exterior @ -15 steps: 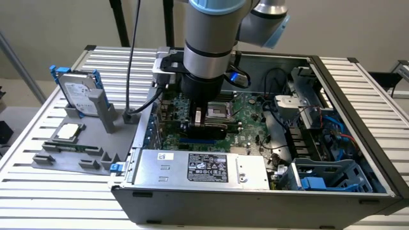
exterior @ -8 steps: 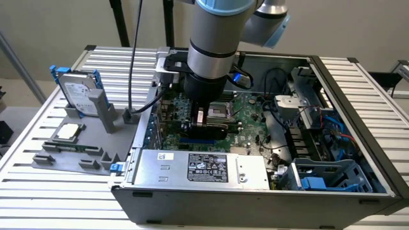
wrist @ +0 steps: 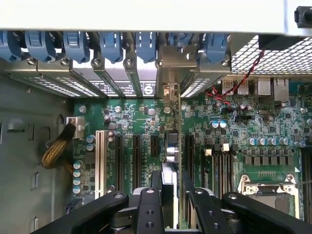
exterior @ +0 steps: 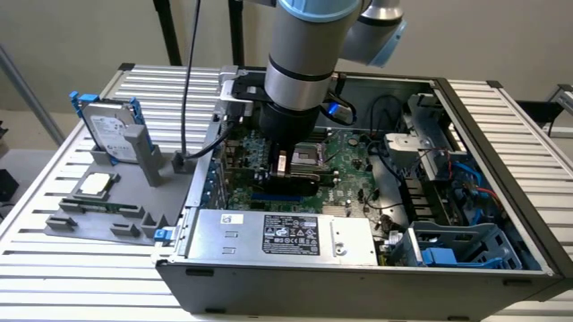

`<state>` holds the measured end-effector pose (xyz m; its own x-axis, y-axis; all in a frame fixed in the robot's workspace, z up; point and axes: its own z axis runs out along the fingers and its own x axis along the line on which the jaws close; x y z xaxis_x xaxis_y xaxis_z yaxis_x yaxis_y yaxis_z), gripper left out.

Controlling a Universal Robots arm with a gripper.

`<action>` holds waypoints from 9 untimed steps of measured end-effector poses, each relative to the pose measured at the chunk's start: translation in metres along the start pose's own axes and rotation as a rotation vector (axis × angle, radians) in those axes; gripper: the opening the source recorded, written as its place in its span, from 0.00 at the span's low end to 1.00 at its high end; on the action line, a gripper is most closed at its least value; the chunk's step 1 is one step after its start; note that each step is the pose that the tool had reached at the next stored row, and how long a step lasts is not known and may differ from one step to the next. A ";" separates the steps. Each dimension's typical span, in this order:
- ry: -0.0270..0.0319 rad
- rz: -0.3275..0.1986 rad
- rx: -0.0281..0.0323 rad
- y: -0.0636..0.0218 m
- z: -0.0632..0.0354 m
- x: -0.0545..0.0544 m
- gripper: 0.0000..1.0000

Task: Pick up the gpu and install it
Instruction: 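Insert the gpu into the slot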

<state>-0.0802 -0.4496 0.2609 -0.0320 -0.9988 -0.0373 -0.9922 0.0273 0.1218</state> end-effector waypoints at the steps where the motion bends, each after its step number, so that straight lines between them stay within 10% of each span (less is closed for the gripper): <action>1: 0.0001 0.000 -0.0017 0.0000 0.0000 0.000 0.27; 9: -0.0005 0.006 -0.0129 -0.0005 0.0002 0.000 0.27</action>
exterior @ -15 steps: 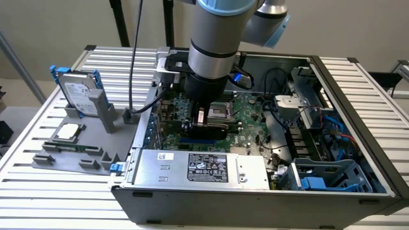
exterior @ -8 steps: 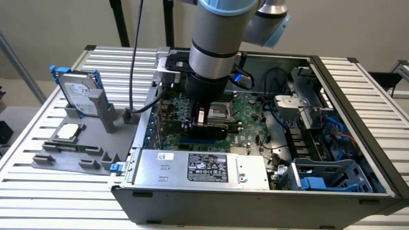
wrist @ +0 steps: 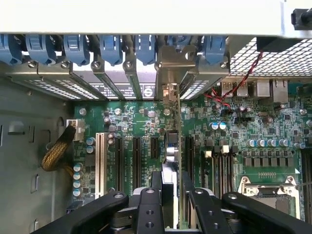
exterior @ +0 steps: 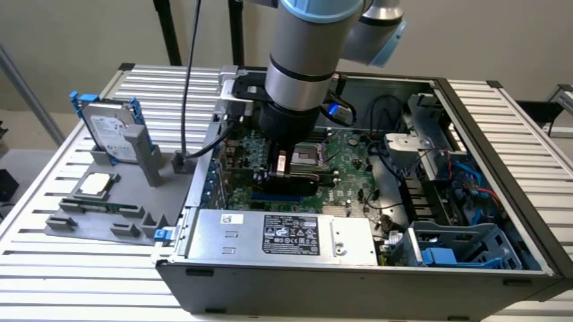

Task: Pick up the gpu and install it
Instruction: 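Insert the gpu into the slot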

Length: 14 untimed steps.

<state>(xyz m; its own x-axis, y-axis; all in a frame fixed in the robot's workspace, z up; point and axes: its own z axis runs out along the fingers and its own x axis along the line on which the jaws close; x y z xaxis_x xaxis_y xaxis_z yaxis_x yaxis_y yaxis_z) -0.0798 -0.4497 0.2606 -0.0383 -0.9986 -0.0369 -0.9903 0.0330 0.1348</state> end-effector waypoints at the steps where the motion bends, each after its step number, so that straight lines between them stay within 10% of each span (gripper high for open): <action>1: 0.0000 0.001 -0.0024 -0.0001 0.0000 0.000 0.27; 10: 0.0034 0.004 -0.0315 -0.0060 -0.0009 0.001 0.27; 14: 0.0040 0.004 -0.0343 -0.0092 -0.0013 0.001 0.27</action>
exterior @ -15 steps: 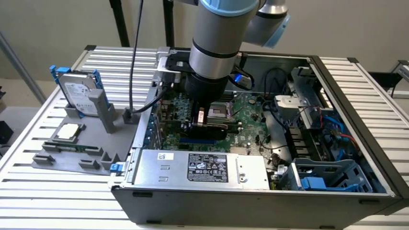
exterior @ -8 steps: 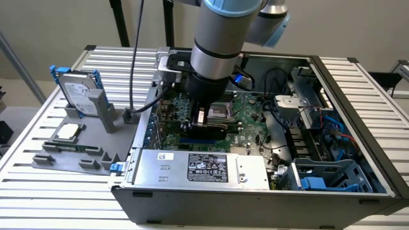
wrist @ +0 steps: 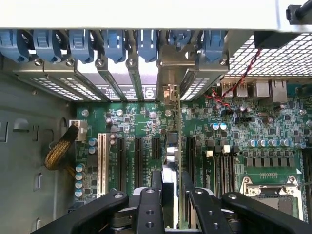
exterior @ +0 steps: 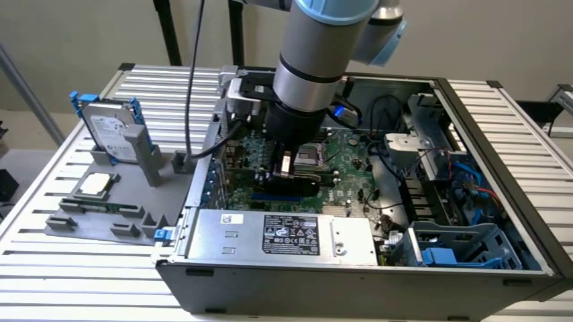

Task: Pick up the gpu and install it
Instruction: 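Insert the gpu into the slot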

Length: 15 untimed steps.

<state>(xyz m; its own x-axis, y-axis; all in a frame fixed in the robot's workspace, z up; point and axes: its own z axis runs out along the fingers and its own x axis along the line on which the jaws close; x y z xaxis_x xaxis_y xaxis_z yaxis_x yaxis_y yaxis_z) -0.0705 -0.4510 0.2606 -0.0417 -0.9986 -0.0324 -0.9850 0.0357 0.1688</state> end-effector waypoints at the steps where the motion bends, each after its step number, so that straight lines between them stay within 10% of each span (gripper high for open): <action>1: 0.0001 0.000 -0.0007 -0.0001 0.0000 0.000 0.27; 15: -0.0023 0.019 -0.0087 -0.0005 0.0019 0.000 0.27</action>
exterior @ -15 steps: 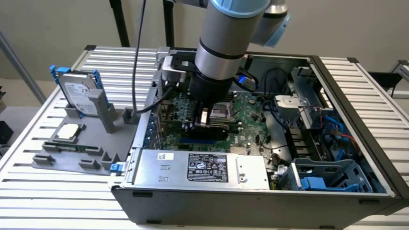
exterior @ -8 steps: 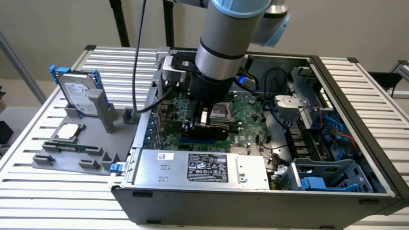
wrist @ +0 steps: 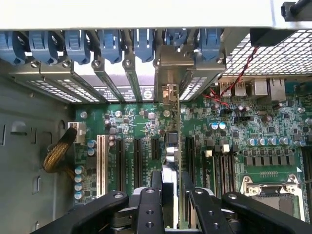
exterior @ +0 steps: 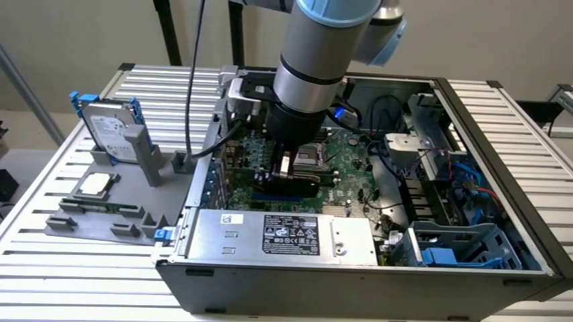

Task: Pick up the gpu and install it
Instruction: 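Insert the gpu into the slot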

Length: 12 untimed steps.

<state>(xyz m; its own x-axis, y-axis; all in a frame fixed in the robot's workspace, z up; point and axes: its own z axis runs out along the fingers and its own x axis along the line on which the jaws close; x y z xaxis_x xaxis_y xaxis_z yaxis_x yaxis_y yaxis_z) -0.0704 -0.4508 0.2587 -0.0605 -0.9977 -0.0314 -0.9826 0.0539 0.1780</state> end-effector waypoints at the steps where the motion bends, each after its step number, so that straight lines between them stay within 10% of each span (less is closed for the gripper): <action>1: 0.0003 0.000 -0.0016 0.0000 0.0002 0.000 0.27; 12: 0.0020 0.001 -0.0192 -0.0021 0.0028 0.000 0.27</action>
<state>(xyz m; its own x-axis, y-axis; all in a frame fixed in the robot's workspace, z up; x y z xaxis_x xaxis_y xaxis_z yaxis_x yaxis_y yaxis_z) -0.0688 -0.4508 0.2555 -0.0615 -0.9977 -0.0292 -0.9789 0.0546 0.1968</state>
